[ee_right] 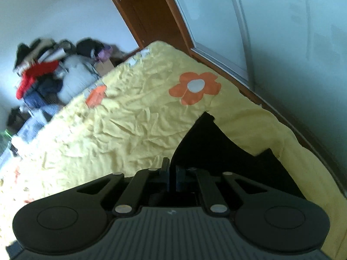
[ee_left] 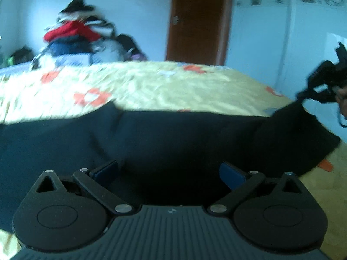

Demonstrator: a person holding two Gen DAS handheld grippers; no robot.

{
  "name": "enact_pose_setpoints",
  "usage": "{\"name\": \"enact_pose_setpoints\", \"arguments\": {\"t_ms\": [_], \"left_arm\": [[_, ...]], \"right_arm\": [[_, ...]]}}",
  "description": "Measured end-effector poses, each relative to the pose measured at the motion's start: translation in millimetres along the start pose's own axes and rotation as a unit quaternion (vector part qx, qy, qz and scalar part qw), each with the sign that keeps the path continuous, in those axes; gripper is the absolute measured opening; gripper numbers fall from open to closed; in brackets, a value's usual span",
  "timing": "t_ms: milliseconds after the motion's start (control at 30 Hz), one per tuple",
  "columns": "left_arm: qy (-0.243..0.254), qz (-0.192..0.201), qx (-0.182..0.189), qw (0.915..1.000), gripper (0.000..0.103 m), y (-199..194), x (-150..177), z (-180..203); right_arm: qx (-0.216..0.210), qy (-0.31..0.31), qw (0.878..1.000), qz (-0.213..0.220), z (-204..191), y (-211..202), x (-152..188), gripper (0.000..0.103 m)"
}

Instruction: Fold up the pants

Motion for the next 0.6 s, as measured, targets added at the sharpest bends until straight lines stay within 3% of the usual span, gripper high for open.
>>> {"name": "enact_pose_setpoints", "arguments": {"t_ms": [200,400,500,567,600], "left_arm": [[0.112,0.013,0.01,0.9936,0.101,1.1,-27.7,56.5],[0.183,0.01,0.03,0.9825,0.099,21.3,-34.2,108.9],[0.224,0.017,0.016,0.9744,0.098,32.4,-28.6,132.6],[0.25,0.033,-0.017,0.9676,0.092,40.4,-24.6,143.5],[0.254,0.036,-0.029,0.966,0.078,44.3,-24.4,145.6]], "right_arm": [[-0.124,0.024,0.991,0.048,2.9,-34.4,-2.3,0.005],[-0.191,0.01,0.978,0.081,-14.5,-73.8,-6.6,0.005],[-0.216,0.006,0.972,0.089,-21.8,-84.9,-9.7,0.005],[-0.227,0.0,0.97,0.091,-26.1,-90.2,-12.3,0.005],[-0.23,-0.001,0.969,0.092,-26.8,-93.0,-13.3,0.005]]}}
Point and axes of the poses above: each gripper's, at about its wrist camera, not at the fingertips, and y roughly the way its jaws point, z to its right, x to its underside, the point moved 3 cm from there along y, roughly the way its jaws point, and after that the axes turned 12 degrees about -z, right-handed, at the moved point
